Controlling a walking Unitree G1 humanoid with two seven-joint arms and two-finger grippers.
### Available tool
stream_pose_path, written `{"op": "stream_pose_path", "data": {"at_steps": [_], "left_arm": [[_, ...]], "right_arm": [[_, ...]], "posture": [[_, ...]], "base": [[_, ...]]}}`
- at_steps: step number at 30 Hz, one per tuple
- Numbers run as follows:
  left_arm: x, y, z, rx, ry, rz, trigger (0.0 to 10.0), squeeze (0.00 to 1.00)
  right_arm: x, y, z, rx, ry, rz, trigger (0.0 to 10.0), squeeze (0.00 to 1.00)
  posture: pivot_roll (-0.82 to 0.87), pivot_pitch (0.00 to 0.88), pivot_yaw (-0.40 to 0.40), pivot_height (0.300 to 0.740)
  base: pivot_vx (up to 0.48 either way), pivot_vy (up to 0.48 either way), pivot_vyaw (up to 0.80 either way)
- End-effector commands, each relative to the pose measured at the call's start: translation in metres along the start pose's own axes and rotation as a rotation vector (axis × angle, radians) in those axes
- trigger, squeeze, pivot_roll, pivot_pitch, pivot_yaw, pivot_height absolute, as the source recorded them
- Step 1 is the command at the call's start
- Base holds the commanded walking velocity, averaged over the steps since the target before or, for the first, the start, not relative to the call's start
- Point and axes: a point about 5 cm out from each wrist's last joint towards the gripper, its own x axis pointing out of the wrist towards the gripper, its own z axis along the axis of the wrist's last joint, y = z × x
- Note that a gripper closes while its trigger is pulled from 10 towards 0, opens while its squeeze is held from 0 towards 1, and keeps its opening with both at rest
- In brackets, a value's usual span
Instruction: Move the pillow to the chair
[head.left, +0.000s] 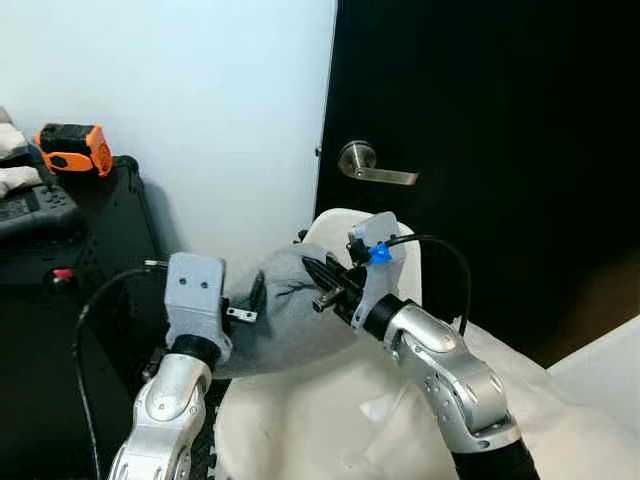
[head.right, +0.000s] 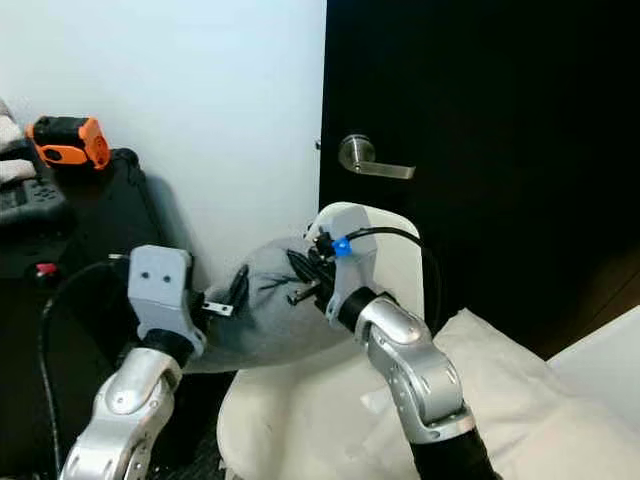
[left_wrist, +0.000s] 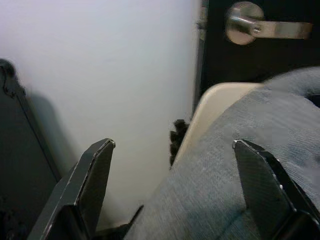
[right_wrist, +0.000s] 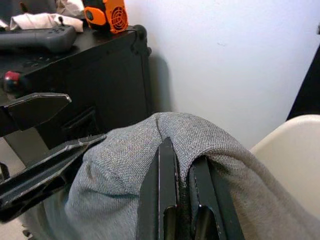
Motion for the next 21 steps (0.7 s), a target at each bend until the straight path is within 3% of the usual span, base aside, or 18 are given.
{"op": "stream_pose_path", "data": {"at_steps": [1,2,8,9,12,15,17,21], "left_arm": [[0.0,-0.006,-0.005,-0.009,0.031,-0.046,10.0,0.0],[0.0,-0.013,-0.006,0.04,0.037,-0.135,10.0,0.0],[0.001,-0.012,-0.007,0.086,0.041,-0.155,10.0,0.0],[0.002,-0.007,-0.008,0.12,0.047,-0.142,10.0,0.0],[0.006,0.005,-0.009,0.172,0.057,-0.091,10.0,0.0],[0.007,0.012,-0.009,0.187,0.059,-0.063,10.0,0.0],[0.009,0.026,-0.008,0.213,0.071,0.0,10.0,0.0],[0.009,0.033,-0.007,0.216,0.084,0.026,10.0,0.0]], "right_arm": [[0.003,0.001,0.012,-0.029,-0.041,0.007,10.0,0.0],[0.004,-0.001,0.01,-0.038,-0.006,-0.013,10.0,0.0],[0.004,0.0,0.005,-0.043,0.048,0.001,10.0,0.0],[0.004,0.003,-0.002,-0.069,0.124,0.031,10.0,0.0],[0.003,0.004,-0.01,-0.097,0.207,0.057,10.0,0.0],[0.003,0.004,-0.01,-0.106,0.223,0.061,10.0,0.0],[0.002,0.005,-0.009,-0.114,0.237,0.072,10.0,0.0],[0.002,0.005,-0.008,-0.12,0.248,0.076,10.0,0.0]], "posture": [[0.1,0.0,-0.069,0.69],[0.1,0.0,-0.069,0.68],[0.1,0.0,-0.068,0.67],[0.1,0.0,-0.067,0.665],[0.1,0.0,-0.067,0.655],[0.1,0.0,-0.068,0.65],[0.1,0.0,-0.069,0.64],[0.1,0.0,-0.07,0.625]], "base": [[0.0,0.0,0.0],[0.0,0.0,0.0],[0.0,0.0,0.0],[0.0,0.0,0.0],[0.0,0.0,0.0],[0.0,0.0,0.0],[0.0,0.0,0.0],[0.0,0.0,0.0]]}}
